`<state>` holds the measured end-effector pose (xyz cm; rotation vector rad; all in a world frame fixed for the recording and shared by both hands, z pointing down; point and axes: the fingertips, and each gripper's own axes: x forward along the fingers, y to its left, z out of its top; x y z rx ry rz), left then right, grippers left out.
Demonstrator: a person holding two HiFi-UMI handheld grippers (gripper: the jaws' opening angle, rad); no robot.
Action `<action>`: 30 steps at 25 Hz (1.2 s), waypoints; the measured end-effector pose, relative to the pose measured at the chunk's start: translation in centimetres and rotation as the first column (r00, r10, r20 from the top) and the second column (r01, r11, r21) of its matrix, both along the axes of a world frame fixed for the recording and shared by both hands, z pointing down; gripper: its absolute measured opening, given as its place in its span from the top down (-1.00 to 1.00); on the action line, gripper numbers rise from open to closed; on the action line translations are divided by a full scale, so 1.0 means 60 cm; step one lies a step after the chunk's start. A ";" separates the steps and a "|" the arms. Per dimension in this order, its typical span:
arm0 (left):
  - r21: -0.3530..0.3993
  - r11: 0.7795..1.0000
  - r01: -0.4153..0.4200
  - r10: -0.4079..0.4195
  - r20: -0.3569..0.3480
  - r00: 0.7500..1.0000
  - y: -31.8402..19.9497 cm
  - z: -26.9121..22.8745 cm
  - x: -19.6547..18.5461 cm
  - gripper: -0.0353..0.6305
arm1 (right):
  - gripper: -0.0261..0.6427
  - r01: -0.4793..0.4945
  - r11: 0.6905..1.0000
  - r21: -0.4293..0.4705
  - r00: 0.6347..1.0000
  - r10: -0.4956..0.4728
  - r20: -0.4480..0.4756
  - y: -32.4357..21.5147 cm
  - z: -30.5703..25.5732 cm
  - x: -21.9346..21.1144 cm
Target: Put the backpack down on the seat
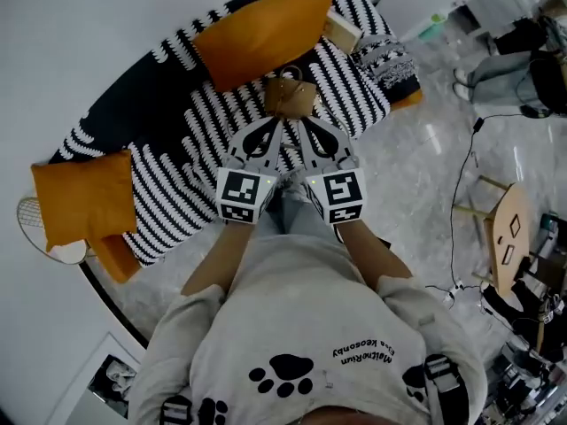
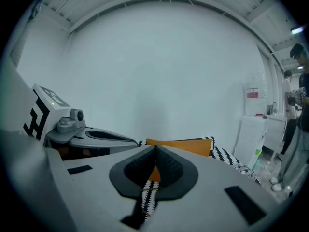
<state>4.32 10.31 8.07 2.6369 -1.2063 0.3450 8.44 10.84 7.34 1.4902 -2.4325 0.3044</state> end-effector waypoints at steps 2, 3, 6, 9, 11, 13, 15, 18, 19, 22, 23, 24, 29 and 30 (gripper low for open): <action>0.009 1.000 -0.014 0.014 -0.007 1.000 0.008 -0.026 0.003 0.83 | 0.83 -0.001 1.000 0.014 1.000 0.001 -0.002 0.008 -0.025 0.002; 0.018 1.000 -0.020 0.020 -0.010 1.000 0.012 -0.038 0.000 0.82 | 0.83 0.000 1.000 0.025 1.000 0.000 -0.003 0.011 -0.039 -0.001; 0.062 0.998 -0.010 0.011 -0.023 1.000 0.044 -0.069 -0.026 0.83 | 0.83 0.004 0.998 0.065 1.000 -0.004 -0.009 0.045 -0.071 -0.022; 0.076 0.997 0.017 -0.014 -0.033 0.999 0.075 -0.092 -0.046 0.82 | 0.83 -0.002 0.996 0.090 1.000 0.002 0.010 0.078 -0.096 -0.032; 0.091 0.995 0.032 -0.028 -0.044 0.999 0.084 -0.115 -0.042 0.82 | 0.83 -0.008 0.995 0.095 1.000 0.006 0.029 0.093 -0.109 -0.025; 0.108 0.993 0.037 -0.032 -0.047 0.998 0.092 -0.134 -0.032 0.83 | 0.83 -0.010 0.995 0.100 0.999 0.006 0.042 0.104 -0.118 -0.015; 0.119 0.992 0.031 -0.026 -0.044 0.999 0.100 -0.143 -0.022 0.83 | 0.83 -0.002 0.994 0.114 0.999 -0.002 0.037 0.111 -0.125 -0.008; 0.123 0.992 0.020 -0.015 -0.043 0.999 0.109 -0.140 -0.017 0.82 | 0.83 0.023 0.990 0.141 1.000 -0.024 0.007 0.118 -0.131 -0.013; 0.120 0.993 0.018 -0.013 -0.042 0.999 0.112 -0.137 -0.016 0.83 | 0.83 0.027 0.990 0.142 1.000 -0.028 0.004 0.121 -0.129 -0.015; 0.100 0.995 0.010 -0.007 -0.031 0.999 0.127 -0.122 -0.013 0.83 | 0.83 0.022 0.993 0.118 1.000 -0.022 -0.001 0.137 -0.111 -0.008; 0.099 0.995 0.008 -0.005 -0.033 0.999 0.131 -0.121 -0.012 0.82 | 0.83 0.021 0.993 0.115 1.000 -0.021 -0.003 0.142 -0.108 -0.006; 0.103 0.995 0.007 -0.003 -0.037 0.999 0.134 -0.124 -0.011 0.83 | 0.83 0.019 0.993 0.118 1.000 -0.019 -0.001 0.145 -0.109 -0.005; 0.108 0.994 0.003 0.003 -0.046 0.999 0.145 -0.127 -0.007 0.82 | 0.83 -0.001 0.991 0.132 1.000 0.000 0.010 0.151 -0.112 0.002; 0.108 0.994 0.001 0.004 -0.048 0.999 0.146 -0.126 -0.007 0.82 | 0.83 -0.002 0.991 0.132 1.000 0.002 0.007 0.152 -0.110 0.003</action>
